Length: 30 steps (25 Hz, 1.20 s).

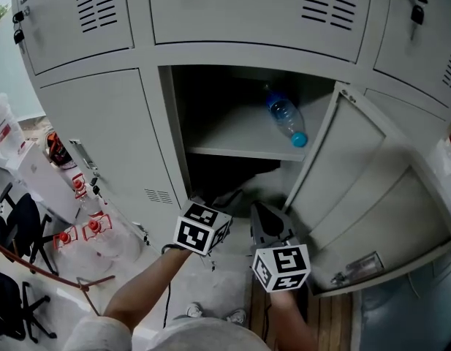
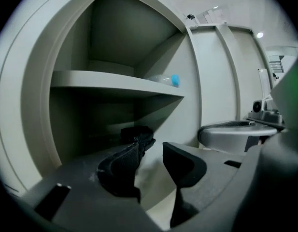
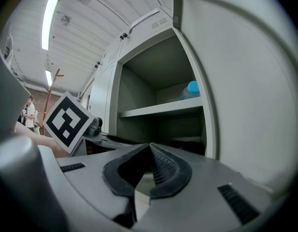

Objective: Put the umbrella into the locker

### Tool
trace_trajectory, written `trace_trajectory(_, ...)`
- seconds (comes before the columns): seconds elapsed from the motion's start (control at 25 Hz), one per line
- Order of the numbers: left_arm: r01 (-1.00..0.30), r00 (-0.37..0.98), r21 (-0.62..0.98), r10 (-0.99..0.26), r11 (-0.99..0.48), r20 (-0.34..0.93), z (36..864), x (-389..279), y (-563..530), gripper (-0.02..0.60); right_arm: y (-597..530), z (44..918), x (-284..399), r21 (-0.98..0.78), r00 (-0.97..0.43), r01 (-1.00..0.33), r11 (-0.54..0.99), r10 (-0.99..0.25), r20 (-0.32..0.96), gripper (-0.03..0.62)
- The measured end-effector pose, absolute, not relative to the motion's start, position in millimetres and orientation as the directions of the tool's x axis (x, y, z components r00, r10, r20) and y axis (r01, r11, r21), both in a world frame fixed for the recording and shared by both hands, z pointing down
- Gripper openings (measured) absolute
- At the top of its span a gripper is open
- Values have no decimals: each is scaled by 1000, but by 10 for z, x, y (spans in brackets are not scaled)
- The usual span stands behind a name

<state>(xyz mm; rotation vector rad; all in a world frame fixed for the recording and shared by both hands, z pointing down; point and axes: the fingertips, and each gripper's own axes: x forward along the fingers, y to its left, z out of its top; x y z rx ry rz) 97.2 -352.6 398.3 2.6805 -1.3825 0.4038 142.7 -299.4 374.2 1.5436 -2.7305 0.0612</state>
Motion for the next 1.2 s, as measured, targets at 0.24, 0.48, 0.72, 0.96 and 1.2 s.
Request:
trace_trajectory(0.24,-803,583,18,-779,-596,233,3915,915,-3388,146,-2961,3724,1365,-13,-496,-868,496,-868,27,3)
trace_trajectory(0.48,-785,607,-1,-770,-619,196,3845,919,-3233,119,-2910,3700,1319,0,-487,-873,487,-873,28,3)
trace_trajectory(0.72,-790,610,54,-775,-610,166,3848,761,-3167,69,-2866,3647,1303,17,-481,-876,481,-876,15,3)
trace_trajectory(0.96,-790,613,65,-781,-610,122,3766,678,-3103,46,-2827,3636,1285,24,-477,-878,478,-878,23,3)
trace_trajectory(1.2,-776,630,59,-769,-627,113,3757,697,-3034,14,-2793,3623,1245,37,-485,-873,486,-874,33,3)
